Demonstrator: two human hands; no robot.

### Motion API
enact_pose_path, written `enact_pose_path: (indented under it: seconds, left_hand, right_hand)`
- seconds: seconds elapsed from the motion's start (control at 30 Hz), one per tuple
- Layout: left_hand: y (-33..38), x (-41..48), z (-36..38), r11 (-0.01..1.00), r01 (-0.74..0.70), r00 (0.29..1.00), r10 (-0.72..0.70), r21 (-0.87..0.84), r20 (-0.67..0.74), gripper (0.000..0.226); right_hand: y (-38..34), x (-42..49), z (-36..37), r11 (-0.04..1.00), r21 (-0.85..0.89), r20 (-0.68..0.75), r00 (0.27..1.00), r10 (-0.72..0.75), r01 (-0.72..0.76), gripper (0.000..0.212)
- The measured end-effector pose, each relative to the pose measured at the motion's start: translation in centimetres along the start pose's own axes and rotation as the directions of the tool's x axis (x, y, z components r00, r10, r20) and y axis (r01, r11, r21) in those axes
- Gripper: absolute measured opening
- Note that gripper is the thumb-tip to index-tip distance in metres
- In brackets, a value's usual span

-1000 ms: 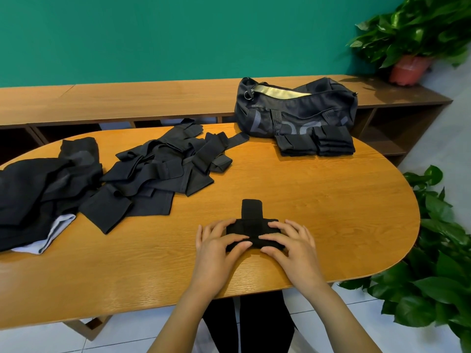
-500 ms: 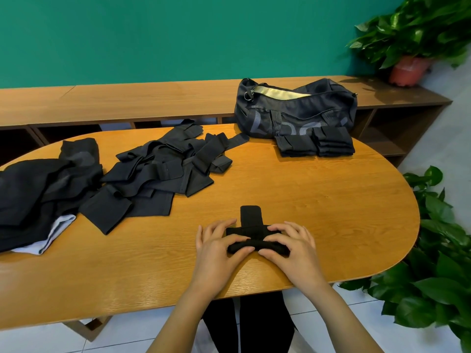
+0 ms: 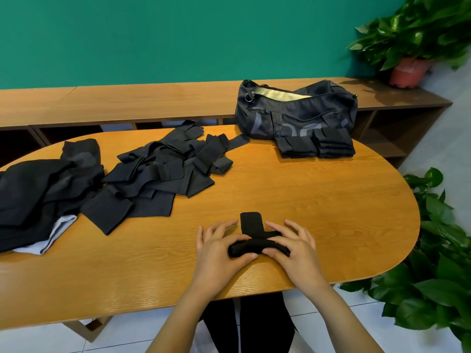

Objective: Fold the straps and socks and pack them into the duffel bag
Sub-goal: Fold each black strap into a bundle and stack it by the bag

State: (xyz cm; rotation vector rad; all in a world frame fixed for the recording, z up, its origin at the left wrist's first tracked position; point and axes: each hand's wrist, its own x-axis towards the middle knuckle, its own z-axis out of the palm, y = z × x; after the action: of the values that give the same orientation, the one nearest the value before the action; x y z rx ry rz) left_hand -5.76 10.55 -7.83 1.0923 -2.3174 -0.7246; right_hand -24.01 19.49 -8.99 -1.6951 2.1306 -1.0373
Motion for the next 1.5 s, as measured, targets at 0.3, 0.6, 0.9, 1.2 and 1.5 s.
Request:
enact_pose_path:
  seconds: [0.3,0.6,0.9,1.2,1.5]
  left_hand:
    - [0.2,0.1,0.0,0.998,0.034,0.999,-0.034,-0.046,0.0,0.048]
    - [0.2,0.2,0.0,0.997,0.028,0.999,-0.03,-0.078,-0.028,0.055]
    - [0.1,0.1,0.1,0.998,0.01,0.998,-0.013,-0.06,-0.054,0.014]
    - [0.4,0.1,-0.3,0.971,0.144,0.984,-0.16,-0.19,-0.075,0.071]
    - [0.4,0.0,0.0,0.995,0.077,0.991,-0.083,-0.059,-0.102,0.082]
  right_hand:
    - [-0.3,-0.1,-0.3,0.999,0.026,0.021,0.999,0.031,-0.032,0.021]
    - [-0.9,-0.2,-0.3,0.999,-0.002,-0.044,0.998,0.05,-0.05,0.039]
    - [-1.4,-0.3,-0.5,0.993,0.042,-0.095,0.989,0.112,-0.109,0.032]
    - [-1.4,-0.3,-0.4,0.965,0.141,-0.076,0.97,0.232,-0.22,0.044]
    - [-2.2,0.0,-0.7,0.96,-0.208,0.037,0.979,0.2,-0.188,0.067]
